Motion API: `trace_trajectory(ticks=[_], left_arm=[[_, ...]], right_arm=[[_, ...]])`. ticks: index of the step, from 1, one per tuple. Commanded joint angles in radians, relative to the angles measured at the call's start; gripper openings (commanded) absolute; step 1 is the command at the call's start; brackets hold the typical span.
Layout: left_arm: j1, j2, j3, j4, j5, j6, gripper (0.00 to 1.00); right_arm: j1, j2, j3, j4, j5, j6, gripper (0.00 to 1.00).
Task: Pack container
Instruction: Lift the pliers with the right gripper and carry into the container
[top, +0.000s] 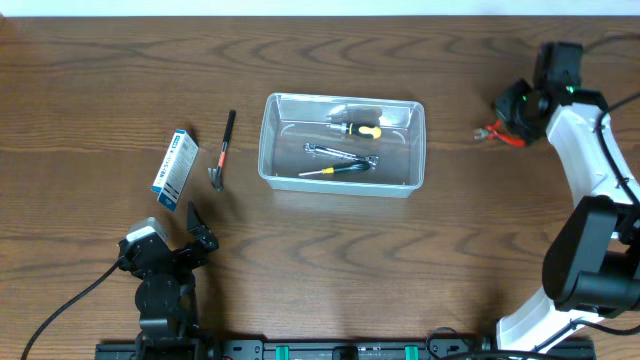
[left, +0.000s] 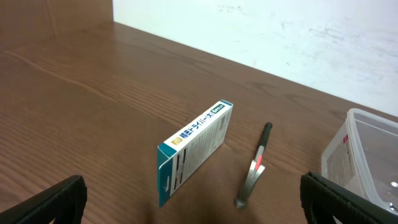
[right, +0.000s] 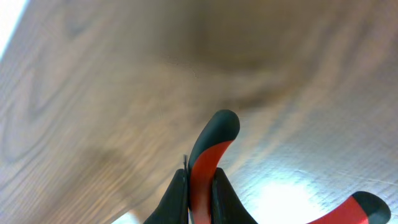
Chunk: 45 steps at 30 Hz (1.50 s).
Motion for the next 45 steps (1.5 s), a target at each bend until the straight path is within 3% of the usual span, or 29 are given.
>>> trace_trajectory(ticks=[1,7,13,31,45], left_arm=[[-0.004,-0.006,-0.024,-0.009,-0.005,0.01,0.98],[-0.004,-0.006,-0.024,-0.009,-0.005,0.01,0.98],[-0.004,-0.006,-0.024,-0.009,-0.005,0.01,0.98],[-0.004,-0.006,-0.024,-0.009,-0.005,0.01,0.98],[-0.004,-0.006,-0.024,-0.009,-0.005,0.01,0.98]], right_arm=[[0.057,0.006,0.099,-0.021,0.009,-0.136,0.01],[0.17,0.006,0.254,-0.074,0.007,-0.271,0.01],[0.297,0.006,0.331,-0.09,0.008,-0.317,0.01],[0.581,0.047,0.335,-0.122,0.083,-0.329,0.01],[0.637,0.196,0.335,-0.177,0.083,-0.332,0.01]])
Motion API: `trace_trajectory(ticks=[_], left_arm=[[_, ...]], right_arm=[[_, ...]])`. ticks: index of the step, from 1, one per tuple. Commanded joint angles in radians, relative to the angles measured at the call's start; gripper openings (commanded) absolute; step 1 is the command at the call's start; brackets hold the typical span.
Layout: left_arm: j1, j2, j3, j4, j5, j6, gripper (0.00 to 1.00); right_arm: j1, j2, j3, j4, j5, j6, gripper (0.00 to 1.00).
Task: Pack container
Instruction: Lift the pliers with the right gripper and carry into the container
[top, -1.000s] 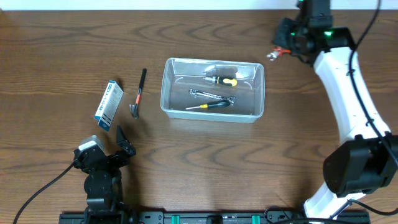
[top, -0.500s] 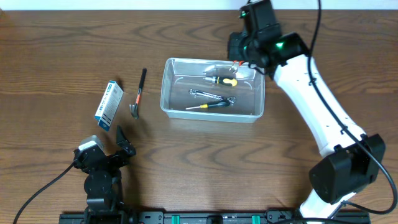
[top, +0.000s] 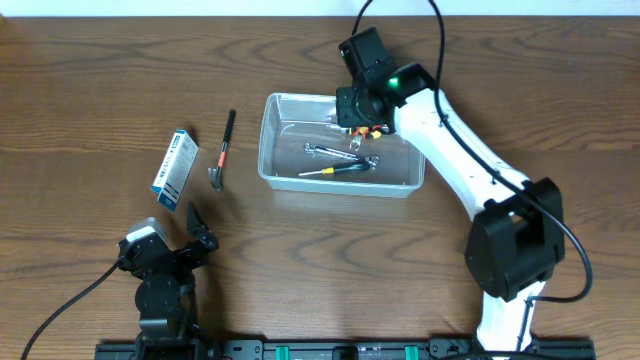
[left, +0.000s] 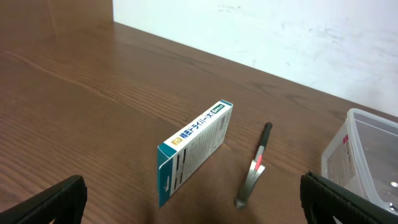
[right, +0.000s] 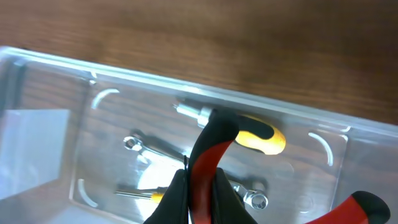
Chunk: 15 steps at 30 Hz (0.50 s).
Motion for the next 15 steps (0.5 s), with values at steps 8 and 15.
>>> trace_trajectory(ticks=[8,15], left_arm=[[-0.004,-0.006,-0.024,-0.009,-0.005,0.01,0.98],[-0.004,-0.006,-0.024,-0.009,-0.005,0.01,0.98]], right_arm=[[0.014,0.081,0.017,-0.048,0.017,-0.013,0.01],[0.017,0.119,0.012,-0.09,0.017,-0.013,0.01]])
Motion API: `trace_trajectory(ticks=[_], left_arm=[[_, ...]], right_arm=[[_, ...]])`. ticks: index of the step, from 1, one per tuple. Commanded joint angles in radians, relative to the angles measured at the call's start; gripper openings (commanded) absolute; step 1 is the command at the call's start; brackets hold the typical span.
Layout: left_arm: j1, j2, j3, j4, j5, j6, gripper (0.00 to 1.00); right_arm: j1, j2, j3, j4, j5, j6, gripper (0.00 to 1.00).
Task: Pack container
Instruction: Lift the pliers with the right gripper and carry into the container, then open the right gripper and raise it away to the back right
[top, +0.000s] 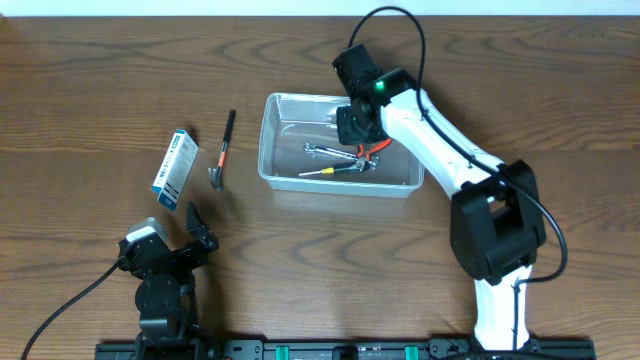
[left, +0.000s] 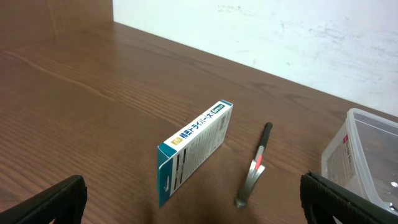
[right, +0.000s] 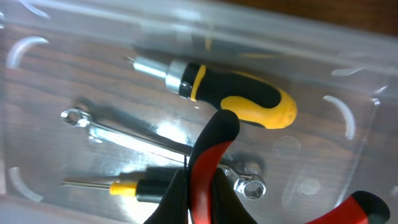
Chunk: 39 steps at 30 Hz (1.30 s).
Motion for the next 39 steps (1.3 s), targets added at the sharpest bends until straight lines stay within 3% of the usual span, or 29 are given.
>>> trace_trajectory(ticks=[1,5,7,9,12,22,29,31,32,36,39], left_arm=[[-0.004,-0.006,-0.024,-0.009,-0.005,0.01,0.98],[-0.004,-0.006,-0.024,-0.009,-0.005,0.01,0.98],[-0.004,-0.006,-0.024,-0.009,-0.005,0.01,0.98],[-0.004,-0.006,-0.024,-0.009,-0.005,0.01,0.98],[-0.004,-0.006,-0.024,-0.009,-0.005,0.01,0.98],[-0.004,-0.006,-0.024,-0.009,-0.005,0.01,0.98],[-0.004,-0.006,-0.024,-0.009,-0.005,0.01,0.98],[-0.004,-0.006,-0.024,-0.009,-0.005,0.01,0.98],[-0.004,-0.006,-0.024,-0.009,-0.005,0.01,0.98],[-0.004,-0.006,-0.024,-0.009,-0.005,0.01,0.98],[-0.004,-0.006,-0.024,-0.009,-0.005,0.01,0.98]], right_arm=[[0.013,0.014,0.012,-0.006,0.014,-0.012,0.01],[0.013,0.014,0.012,-0.008,0.014,-0.012,0.02],[0.013,0.014,0.012,-0.015,0.016,-0.013,0.11],[0.013,0.014,0.012,-0.021,0.018,-0.013,0.27],[0.013,0.014,0.012,-0.029,0.019,-0.013,0.37],[0.013,0.01,0.026,-0.033,0.017,-0.013,0.35],[0.007,-0.042,0.178,-0.114,0.039,-0.031,0.39],[-0.01,-0.061,0.247,-0.162,0.069,-0.029,0.46],[-0.023,-0.072,0.286,-0.193,0.096,-0.016,0.61],[-0.11,-0.089,0.415,-0.3,0.167,0.002,0.9],[-0.208,-0.092,0.471,-0.346,0.183,-0.058,0.99]])
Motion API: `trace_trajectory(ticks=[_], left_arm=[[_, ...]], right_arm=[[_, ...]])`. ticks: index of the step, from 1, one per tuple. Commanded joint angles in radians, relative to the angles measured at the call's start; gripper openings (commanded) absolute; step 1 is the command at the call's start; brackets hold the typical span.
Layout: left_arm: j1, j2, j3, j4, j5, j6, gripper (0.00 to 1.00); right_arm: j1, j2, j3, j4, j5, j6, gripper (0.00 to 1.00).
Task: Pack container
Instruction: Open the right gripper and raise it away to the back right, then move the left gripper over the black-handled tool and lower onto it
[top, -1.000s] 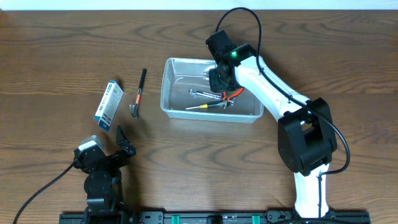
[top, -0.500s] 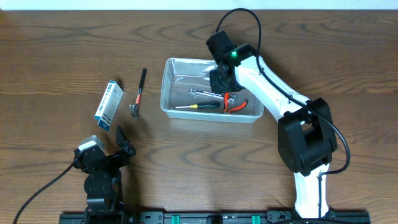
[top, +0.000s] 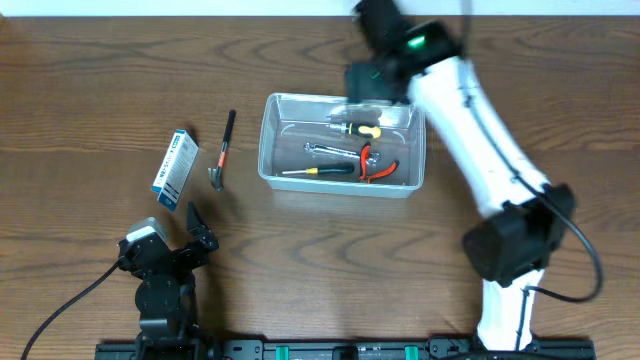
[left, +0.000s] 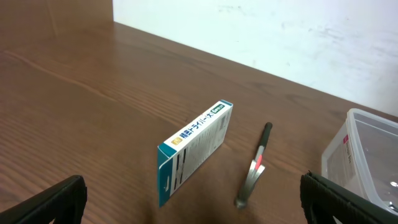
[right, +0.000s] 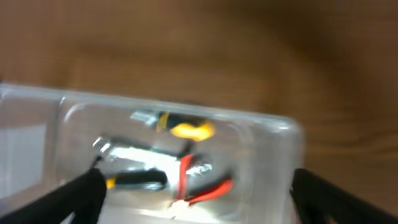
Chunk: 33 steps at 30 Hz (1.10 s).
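Note:
A clear plastic container (top: 268, 150) stands mid-table. In it lie red-handled pliers (top: 376, 165), a yellow-and-black screwdriver (top: 360, 129), a wrench (top: 326, 151) and a small screwdriver (top: 318, 171). My right gripper (top: 368, 82) hovers above the container's far edge, open and empty; its wrist view looks down on the pliers (right: 200, 180) between wide-spread fingers (right: 81, 194). My left gripper (top: 196, 228) rests open at the near left. Ahead of it lie a blue box (left: 194, 149) and a small hammer (left: 255, 169).
The blue box (top: 175, 168) and the hammer (top: 222, 150) lie side by side left of the container. The left wrist view shows the container's corner (left: 367, 155) at its right edge and a white wall behind the table.
My right gripper was shut on the pliers low inside the container. Now it is open and raised above the far edge, and the pliers lie in the container. The left arm is unchanged.
My right gripper first held the red pliers at the table's far right. It then held them over the container, then low inside it among the tools. Now the pliers lie in the container and the gripper is open above. The left arm stayed still.

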Motion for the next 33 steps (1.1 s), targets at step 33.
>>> trace_trajectory(ticks=[33], left_arm=[[-0.004,-0.006,-0.024,0.009,0.0,0.005,0.98]], right_arm=[[-0.461,-0.033,0.056,-0.07,0.062,-0.168,0.99]])
